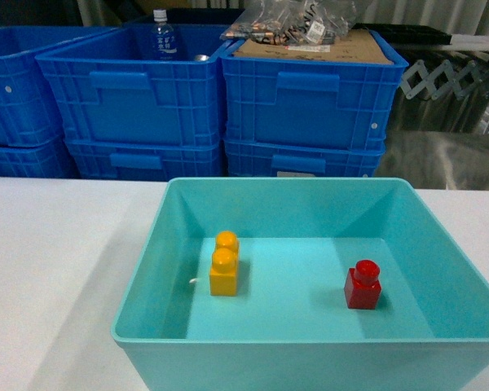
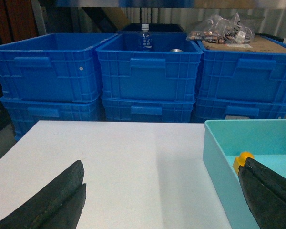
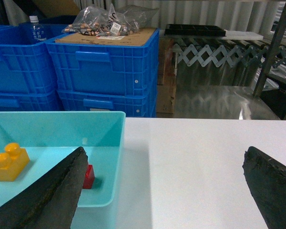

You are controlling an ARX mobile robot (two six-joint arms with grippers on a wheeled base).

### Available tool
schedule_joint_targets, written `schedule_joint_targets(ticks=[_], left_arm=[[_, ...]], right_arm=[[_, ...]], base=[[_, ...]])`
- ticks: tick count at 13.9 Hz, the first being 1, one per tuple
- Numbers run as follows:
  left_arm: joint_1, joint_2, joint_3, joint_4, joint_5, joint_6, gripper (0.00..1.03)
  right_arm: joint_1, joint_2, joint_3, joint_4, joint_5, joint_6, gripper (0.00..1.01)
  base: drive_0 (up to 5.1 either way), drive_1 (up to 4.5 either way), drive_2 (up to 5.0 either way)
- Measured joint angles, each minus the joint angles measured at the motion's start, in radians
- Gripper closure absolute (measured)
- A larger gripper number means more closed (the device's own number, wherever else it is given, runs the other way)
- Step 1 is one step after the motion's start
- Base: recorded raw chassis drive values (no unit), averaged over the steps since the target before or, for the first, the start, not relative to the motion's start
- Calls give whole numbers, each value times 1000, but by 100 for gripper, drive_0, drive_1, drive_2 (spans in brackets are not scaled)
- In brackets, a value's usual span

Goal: Pick red block from blue box to shelf

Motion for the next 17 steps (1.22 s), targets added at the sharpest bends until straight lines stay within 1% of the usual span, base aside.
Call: schedule_joint_targets(ticks=[5, 6, 7, 8, 10, 11, 12, 13, 14, 15, 16, 17], left_arm=[[0, 0, 0, 0, 0, 0, 5], [0, 0, 0, 0, 0, 0, 5], [0, 0, 0, 0, 1, 0, 5], [0, 0, 0, 1, 0, 0, 5], [0, 0, 0, 1, 0, 0, 5], [0, 0, 0, 1, 0, 0, 5], [0, 0, 0, 0, 0, 0, 5], [0, 0, 0, 1, 0, 0, 5], [0, 0, 0, 0, 0, 0, 5], [0, 0, 0, 0, 0, 0, 5], [0, 0, 0, 0, 0, 0, 5], [0, 0, 0, 0, 0, 0, 5]], right_arm=[[0, 0, 0, 0, 0, 0, 3], [-2, 14, 16, -70, -5, -5, 3], [-37, 160, 95, -241, -49, -21, 3], [-85, 264, 121, -280, -80, -27, 3], [-146, 328, 132, -250, -147, -30, 3], [-147, 358, 146, -245, -162, -29, 3], [-120, 407, 167, -222, -157, -21, 3], [-75, 481, 208, -182, -145, 3, 3], [-22, 580, 284, -135, -126, 32, 3], [35, 689, 388, -104, -101, 62, 3], [93, 802, 494, -98, -69, 89, 3], [151, 931, 609, -118, -46, 120, 3]], base=[[0, 0, 0], [0, 0, 0], [0, 0, 0], [0, 0, 0], [0, 0, 0], [0, 0, 0], [0, 0, 0], [0, 0, 0], [0, 0, 0], [0, 0, 0], [0, 0, 0], [0, 0, 0]])
